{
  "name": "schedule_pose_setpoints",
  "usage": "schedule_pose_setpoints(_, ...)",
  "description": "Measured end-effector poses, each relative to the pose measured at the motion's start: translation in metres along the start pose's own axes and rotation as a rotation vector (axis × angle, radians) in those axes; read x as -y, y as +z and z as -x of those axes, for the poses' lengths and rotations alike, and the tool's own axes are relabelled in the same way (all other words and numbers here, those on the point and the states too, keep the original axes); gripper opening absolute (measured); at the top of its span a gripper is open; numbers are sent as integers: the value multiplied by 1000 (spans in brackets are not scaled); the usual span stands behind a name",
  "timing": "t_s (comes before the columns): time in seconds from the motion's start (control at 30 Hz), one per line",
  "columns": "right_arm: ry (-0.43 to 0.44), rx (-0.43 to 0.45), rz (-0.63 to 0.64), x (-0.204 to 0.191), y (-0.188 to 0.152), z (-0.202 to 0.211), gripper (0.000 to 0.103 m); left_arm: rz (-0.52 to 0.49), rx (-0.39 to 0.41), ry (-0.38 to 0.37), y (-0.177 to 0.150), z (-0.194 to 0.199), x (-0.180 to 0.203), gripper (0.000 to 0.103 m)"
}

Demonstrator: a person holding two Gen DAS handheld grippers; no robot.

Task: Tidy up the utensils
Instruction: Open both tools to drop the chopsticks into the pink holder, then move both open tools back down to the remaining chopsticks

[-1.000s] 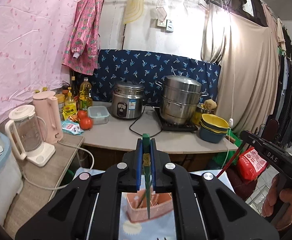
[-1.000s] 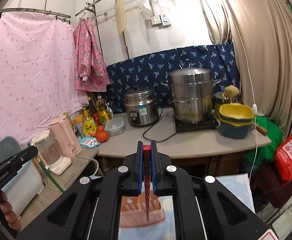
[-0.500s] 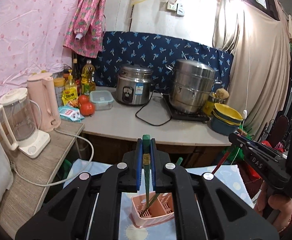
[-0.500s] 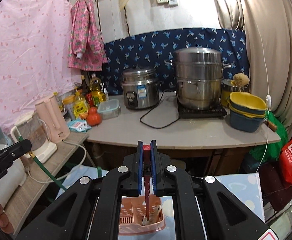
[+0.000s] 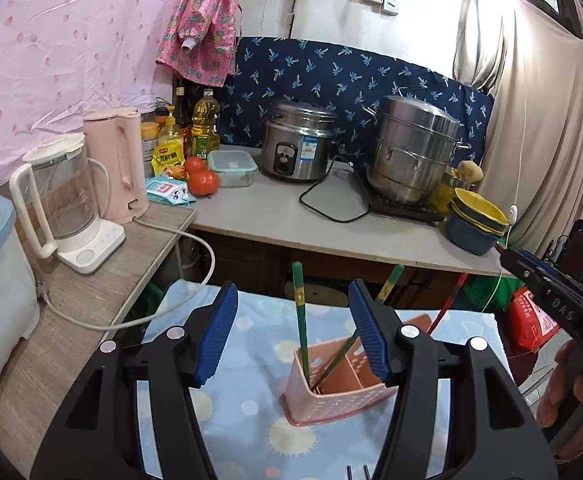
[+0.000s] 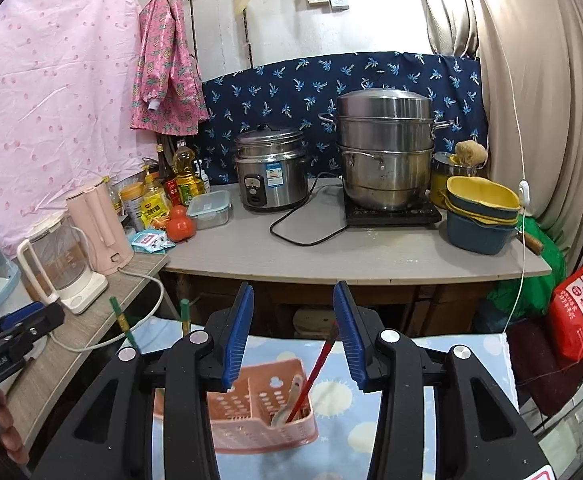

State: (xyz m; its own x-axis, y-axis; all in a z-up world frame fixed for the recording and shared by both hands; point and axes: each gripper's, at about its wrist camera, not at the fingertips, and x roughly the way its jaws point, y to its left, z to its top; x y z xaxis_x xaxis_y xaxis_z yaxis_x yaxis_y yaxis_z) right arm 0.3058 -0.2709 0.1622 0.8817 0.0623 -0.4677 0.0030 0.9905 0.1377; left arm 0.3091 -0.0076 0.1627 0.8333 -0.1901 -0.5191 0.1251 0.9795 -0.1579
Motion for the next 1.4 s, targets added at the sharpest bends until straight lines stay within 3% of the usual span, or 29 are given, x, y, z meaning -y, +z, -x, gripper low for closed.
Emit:
schedule_pose_setpoints(0.37, 18, -51, -34, 15, -59, 63, 41, -28, -63, -23, -57, 43, 6, 55)
schedule_pose_setpoints(0.87, -9, -194, 7, 2, -183, 144, 41, -69, -194, -63, -167, 97, 33, 55)
schedule_pose_setpoints(1.4, 7, -292, -24, -10, -262, 191, 41, -106, -255, -69, -223, 132, 53, 55)
